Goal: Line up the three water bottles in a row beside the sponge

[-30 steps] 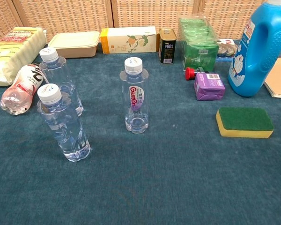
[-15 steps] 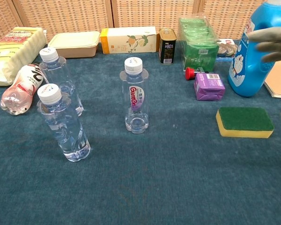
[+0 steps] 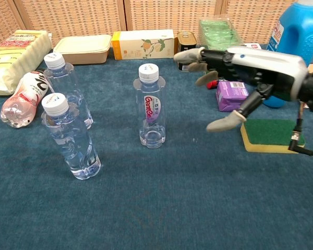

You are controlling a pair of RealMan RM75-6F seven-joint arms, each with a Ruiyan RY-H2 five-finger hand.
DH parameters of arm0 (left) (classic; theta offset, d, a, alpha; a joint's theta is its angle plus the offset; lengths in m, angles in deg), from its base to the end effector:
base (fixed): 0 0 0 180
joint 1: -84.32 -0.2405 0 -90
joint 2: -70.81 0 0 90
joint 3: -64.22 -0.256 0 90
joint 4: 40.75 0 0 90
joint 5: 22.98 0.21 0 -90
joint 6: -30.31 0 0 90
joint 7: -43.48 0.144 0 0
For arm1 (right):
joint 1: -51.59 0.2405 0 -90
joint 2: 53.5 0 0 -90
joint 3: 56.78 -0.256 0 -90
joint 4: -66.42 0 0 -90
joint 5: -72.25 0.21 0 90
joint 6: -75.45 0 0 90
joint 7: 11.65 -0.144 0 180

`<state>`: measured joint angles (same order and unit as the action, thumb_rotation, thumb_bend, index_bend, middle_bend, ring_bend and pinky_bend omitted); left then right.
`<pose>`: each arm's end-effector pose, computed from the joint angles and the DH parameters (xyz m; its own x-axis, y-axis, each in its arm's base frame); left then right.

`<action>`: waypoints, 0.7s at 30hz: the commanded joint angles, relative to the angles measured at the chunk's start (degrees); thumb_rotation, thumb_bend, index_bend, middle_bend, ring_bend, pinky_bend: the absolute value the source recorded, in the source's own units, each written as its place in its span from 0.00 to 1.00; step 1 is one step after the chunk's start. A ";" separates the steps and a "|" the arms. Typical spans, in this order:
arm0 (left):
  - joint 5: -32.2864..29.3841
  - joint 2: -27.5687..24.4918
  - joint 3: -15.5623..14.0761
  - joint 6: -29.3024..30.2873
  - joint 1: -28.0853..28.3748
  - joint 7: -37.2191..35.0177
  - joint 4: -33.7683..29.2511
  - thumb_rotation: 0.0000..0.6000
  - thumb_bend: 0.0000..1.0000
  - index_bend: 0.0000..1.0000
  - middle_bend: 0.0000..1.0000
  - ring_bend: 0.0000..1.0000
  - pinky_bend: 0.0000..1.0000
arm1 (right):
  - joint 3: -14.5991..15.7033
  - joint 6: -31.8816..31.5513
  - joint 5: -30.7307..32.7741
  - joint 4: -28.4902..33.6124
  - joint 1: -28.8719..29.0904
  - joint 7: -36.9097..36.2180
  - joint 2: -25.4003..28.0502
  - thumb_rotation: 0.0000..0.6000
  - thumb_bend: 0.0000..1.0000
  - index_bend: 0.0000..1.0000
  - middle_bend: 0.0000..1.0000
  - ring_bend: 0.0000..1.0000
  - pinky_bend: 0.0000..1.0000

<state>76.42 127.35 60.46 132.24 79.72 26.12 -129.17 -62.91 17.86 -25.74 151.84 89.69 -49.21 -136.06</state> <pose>-0.3122 0.1021 0.2136 0.2788 -0.0616 0.9584 0.9508 -0.1230 -0.2845 -0.1395 -0.3005 0.0036 -0.0411 -0.5745 0.8175 -0.8270 -0.4395 -0.3505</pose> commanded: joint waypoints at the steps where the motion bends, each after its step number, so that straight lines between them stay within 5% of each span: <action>1: -0.33 -0.11 0.11 -0.38 0.14 -0.17 -0.17 1.00 0.13 0.00 0.00 0.00 0.05 | -0.96 2.34 2.03 -0.98 1.93 0.01 -1.46 1.00 0.00 0.00 0.00 0.00 0.13; 16: -2.37 -0.70 0.73 -2.81 1.05 -1.12 -0.78 1.00 0.13 0.00 0.00 0.00 0.05 | -3.48 11.91 9.91 -10.55 10.38 -1.24 -11.63 1.00 0.00 0.00 0.03 0.01 0.14; 19: -2.59 -0.80 0.77 -3.19 1.17 -1.04 -1.03 1.00 0.13 0.00 0.00 0.00 0.05 | -4.04 11.88 11.33 -12.90 10.78 -2.11 -13.63 1.00 0.00 0.02 0.09 0.06 0.19; 21: -2.77 -0.83 0.82 -3.40 1.21 -0.88 -1.24 1.00 0.13 0.00 0.00 0.00 0.05 | -4.74 10.72 12.83 -15.28 10.42 -3.31 -15.76 1.00 0.01 0.10 0.19 0.17 0.31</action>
<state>73.67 126.54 61.27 128.87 80.92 25.22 -130.38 -66.92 29.30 -14.26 138.27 100.11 -51.50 -150.15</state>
